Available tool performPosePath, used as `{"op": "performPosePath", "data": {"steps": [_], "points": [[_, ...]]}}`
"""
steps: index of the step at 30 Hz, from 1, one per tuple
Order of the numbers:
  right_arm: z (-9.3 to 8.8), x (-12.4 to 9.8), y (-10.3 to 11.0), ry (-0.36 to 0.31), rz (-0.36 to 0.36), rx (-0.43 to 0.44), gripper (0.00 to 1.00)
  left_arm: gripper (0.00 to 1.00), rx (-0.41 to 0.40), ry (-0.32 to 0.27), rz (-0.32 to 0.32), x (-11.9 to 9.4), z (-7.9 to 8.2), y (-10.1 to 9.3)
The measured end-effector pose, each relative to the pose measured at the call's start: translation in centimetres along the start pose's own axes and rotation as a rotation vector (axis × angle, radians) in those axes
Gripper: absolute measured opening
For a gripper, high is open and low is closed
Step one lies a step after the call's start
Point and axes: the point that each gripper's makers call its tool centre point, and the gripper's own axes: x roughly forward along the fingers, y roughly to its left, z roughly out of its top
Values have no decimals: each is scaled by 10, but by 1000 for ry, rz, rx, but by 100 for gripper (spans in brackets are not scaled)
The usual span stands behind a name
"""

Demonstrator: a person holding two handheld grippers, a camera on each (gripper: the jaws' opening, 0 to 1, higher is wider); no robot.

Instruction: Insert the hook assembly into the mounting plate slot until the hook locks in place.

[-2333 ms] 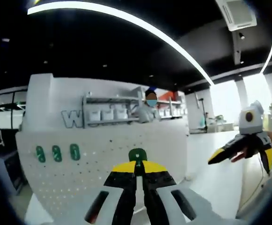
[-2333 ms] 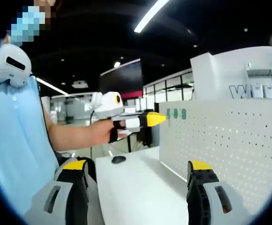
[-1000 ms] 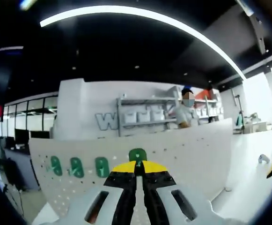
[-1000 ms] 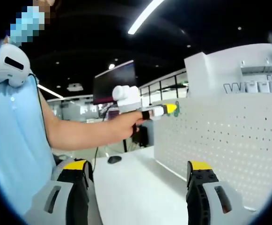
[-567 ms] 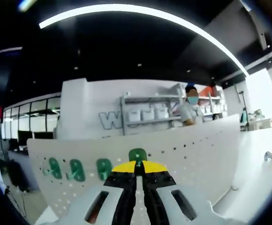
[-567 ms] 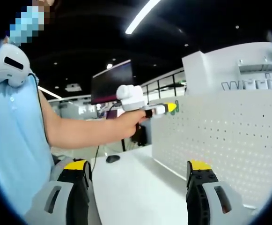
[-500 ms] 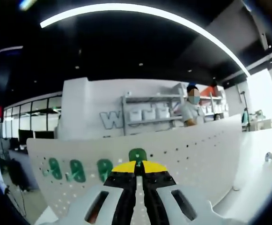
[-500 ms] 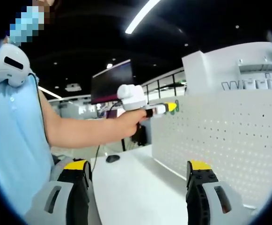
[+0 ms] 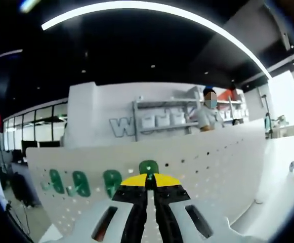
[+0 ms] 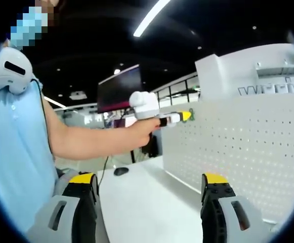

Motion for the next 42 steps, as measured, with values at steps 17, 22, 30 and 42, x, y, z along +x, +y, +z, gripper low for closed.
{"op": "performPosePath", "data": {"steps": [17,22,30,42], "points": [[-4,0,-4,4,3,10,86,3,15,9,8,7,-4,-3],[-4,0,-4,3,1,13,86,3,25,12,14,7,-5,-3],[-6,-1,-4,3,2,17,85,3,49,11,23,8,-5,-4],[-8,-1,-6,2,1,24,85,3,108,24,40,12,-5,-5]]}}
